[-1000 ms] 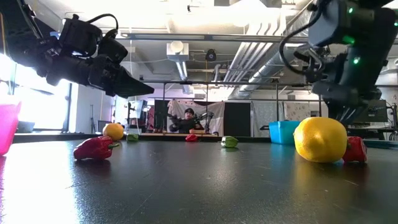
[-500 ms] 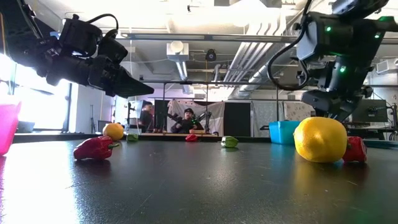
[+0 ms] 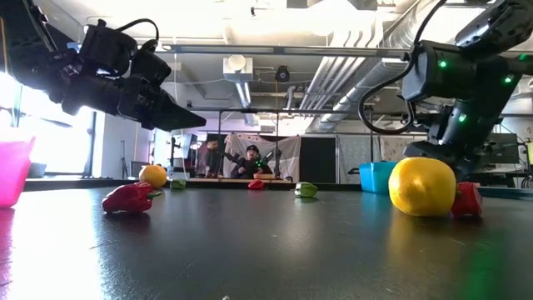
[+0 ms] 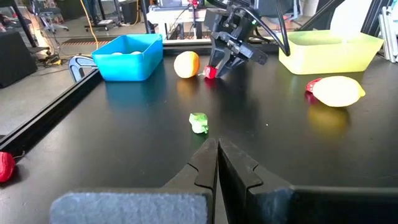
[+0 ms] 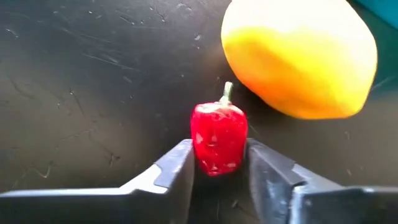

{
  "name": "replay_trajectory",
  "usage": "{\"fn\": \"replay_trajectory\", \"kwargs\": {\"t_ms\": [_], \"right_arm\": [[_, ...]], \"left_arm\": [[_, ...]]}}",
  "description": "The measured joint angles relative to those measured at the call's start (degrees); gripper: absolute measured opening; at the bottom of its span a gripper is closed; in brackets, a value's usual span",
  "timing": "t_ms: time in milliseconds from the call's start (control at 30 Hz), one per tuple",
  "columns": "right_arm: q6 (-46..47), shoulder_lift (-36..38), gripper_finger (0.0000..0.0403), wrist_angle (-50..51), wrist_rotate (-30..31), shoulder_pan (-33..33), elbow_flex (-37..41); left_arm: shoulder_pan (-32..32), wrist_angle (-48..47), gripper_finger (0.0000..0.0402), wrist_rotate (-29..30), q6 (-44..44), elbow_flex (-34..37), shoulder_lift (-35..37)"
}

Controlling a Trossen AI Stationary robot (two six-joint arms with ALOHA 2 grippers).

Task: Sort produce into baskets
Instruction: Put the red chili pepper into the red bin

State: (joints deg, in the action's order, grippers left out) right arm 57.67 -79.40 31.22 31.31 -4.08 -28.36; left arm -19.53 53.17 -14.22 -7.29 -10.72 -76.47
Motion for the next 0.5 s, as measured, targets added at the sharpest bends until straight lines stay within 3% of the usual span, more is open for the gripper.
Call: {"fn": "replay_trajectory", "kwargs": {"t_ms": [233,500], "right_arm": [[-3.43,0.17,0.0018,0.12,0.62,-0.07,-0.65],[-10.61,1.31,0.0018,-4.28,-3.27,-3.13,-8.05]], "left_arm": [[0.00,0.01,0.0000,0.00,0.13,0.00,0.00],[0.32,0.30,0.0000,-1.06,-0.48,0.00,0.00]]}}
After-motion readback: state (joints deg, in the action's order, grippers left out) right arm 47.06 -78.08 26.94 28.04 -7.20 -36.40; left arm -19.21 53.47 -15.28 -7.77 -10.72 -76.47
